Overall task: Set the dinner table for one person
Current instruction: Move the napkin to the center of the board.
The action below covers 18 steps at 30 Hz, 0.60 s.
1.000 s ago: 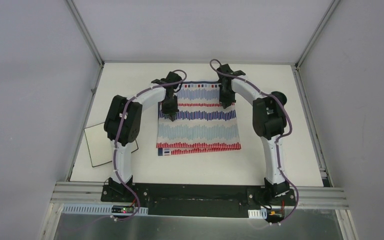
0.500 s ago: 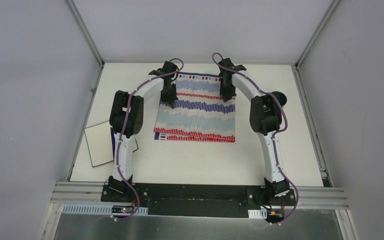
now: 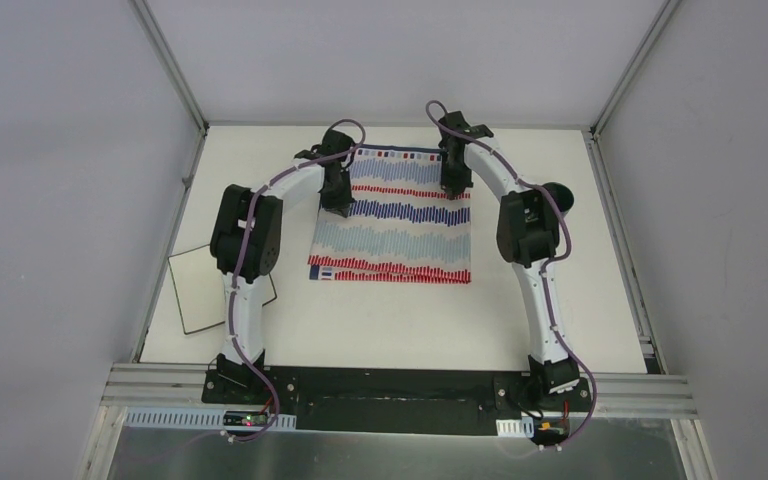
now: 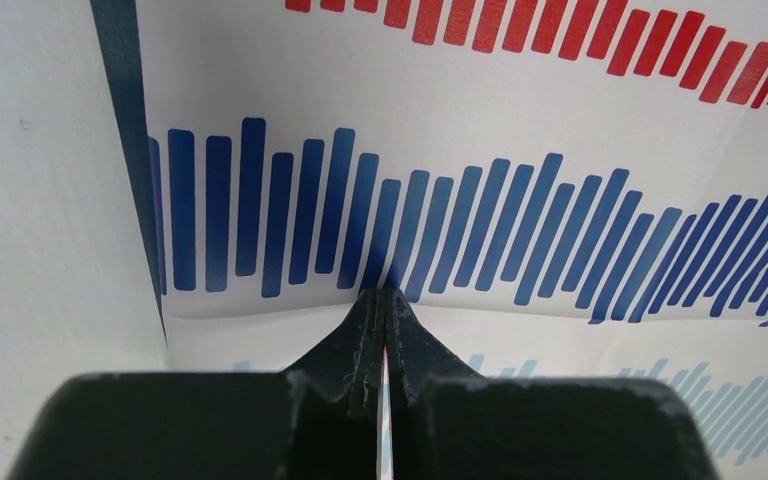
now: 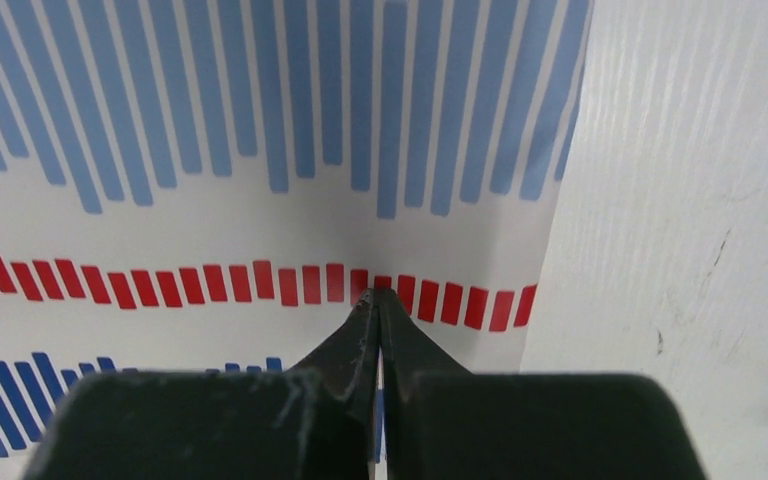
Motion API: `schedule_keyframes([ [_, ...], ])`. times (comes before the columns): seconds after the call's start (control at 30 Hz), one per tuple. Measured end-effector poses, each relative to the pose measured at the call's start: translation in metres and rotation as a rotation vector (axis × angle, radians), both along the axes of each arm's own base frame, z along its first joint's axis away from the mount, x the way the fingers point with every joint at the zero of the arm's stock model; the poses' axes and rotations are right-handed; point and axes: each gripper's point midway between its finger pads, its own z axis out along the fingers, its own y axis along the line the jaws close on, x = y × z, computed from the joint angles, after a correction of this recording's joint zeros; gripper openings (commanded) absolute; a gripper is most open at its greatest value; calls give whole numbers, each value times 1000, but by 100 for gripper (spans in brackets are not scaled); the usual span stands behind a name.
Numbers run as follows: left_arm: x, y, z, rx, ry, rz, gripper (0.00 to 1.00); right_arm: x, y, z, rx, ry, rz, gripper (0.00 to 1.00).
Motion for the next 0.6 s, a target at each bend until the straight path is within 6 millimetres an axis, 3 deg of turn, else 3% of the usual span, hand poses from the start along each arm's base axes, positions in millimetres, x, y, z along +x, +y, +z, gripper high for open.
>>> schedule_keyframes([
  [0.23, -11, -11, 0, 5, -40, -12, 0, 25, -14, 1, 10, -34, -33, 0],
  [0.43, -20, -27, 0, 12, -63, -30, 0, 28, -23, 1, 14, -35, -51, 0],
  [0.6, -21, -29, 0, 20, -75, -28, 0, 29, -24, 0, 21, -34, -53, 0],
])
